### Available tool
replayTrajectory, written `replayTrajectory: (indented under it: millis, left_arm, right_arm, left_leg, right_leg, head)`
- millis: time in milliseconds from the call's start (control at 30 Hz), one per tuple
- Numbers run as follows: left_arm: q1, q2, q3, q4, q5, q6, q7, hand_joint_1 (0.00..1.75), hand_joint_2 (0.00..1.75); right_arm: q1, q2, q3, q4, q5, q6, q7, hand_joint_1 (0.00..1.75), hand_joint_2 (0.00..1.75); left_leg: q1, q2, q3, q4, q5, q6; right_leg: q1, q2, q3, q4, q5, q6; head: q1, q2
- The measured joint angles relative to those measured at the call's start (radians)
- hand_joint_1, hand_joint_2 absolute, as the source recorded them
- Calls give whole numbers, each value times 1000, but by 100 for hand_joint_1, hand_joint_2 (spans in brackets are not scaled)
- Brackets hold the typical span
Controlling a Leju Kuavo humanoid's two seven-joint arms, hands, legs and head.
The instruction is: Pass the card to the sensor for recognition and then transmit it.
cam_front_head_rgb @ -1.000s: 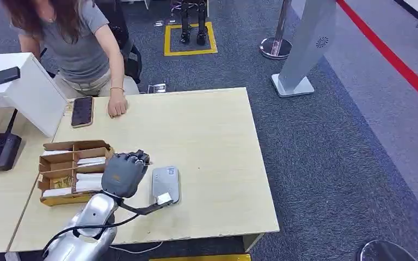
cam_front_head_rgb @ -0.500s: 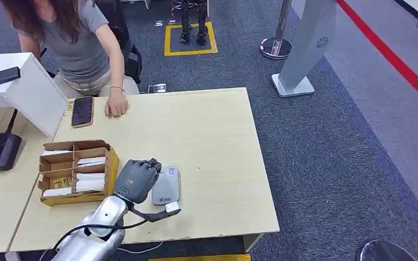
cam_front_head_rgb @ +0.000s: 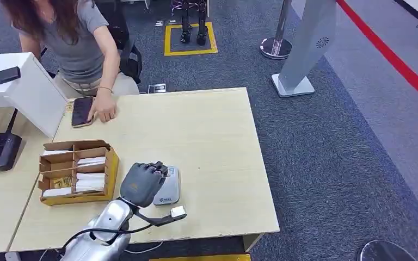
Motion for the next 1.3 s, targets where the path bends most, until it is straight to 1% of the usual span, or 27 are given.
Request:
replayTrajectory:
  millis: [100,300,567,700,833,933,1033,1167,1233,1267,1300]
  left_arm:
    - [0,-7,-6,11,3,-15,-2,175,175]
    - [-2,-22,-22,82,3,-54,-8,175,175]
    - [-19,-31,-39,154,-3,-65,-5,175,175]
    - [-20,-34,-44,173,-22,-50,7,175,175]
    - [-24,-31,-48,175,-89,-1,66,175,175]
    - [-28,-10,-48,144,-159,31,124,175,175]
    - [-28,39,-47,68,-177,85,190,175,175]
    - [-31,112,-40,-58,-177,144,248,175,175]
    - [-28,132,-15,-117,-173,173,226,175,175]
    - [-22,135,10,-141,-159,189,195,175,175]
    - [-16,136,42,-163,-120,202,164,175,175]
  right_arm:
    - [-1,0,1,0,-1,0,0,0,0]
    - [-3,0,3,0,3,0,1,0,0]
    - [-7,0,7,0,3,0,2,0,0]
    - [-7,0,8,0,3,0,2,0,0]
    - [-7,0,9,0,3,0,2,0,0]
    - [-7,0,11,0,3,-1,2,0,0]
    - [-5,0,13,0,3,-5,2,0,0]
    - [-4,0,18,0,3,-7,3,0,0]
    - [-3,0,20,0,3,-8,3,0,0]
    - [-3,0,21,0,3,-8,3,0,0]
    - [-3,0,21,0,2,-8,3,0,0]
  left_leg:
    - [0,0,0,0,0,0]
    - [0,0,0,0,0,0]
    - [0,0,0,0,0,0]
    - [0,0,0,0,0,0]
    - [0,0,0,0,0,0]
    - [0,0,0,0,0,0]
    - [0,0,0,0,0,0]
    - [0,0,0,0,0,0]
    - [0,0,0,0,0,0]
    - [0,-1,0,0,0,0]
    - [0,-1,0,0,0,0]
  right_leg:
    - [0,0,0,0,0,0]
    - [0,0,0,0,0,0]
    - [0,0,0,0,0,0]
    - [0,0,1,0,0,0]
    - [0,0,1,0,0,0]
    - [0,0,1,0,0,0]
    - [0,0,0,0,0,0]
    - [0,0,0,1,0,0]
    - [0,0,0,1,0,0]
    - [0,0,0,1,0,0]
    - [0,0,0,1,0,0]
  head:
    - [0,0]
    - [0,0]
    - [0,0]
    - [0,0]
    - [0,0]
    - [0,0]
    - [0,0]
    - [0,0]
    - [0,0]
    - [0,0]
    - [0,0]
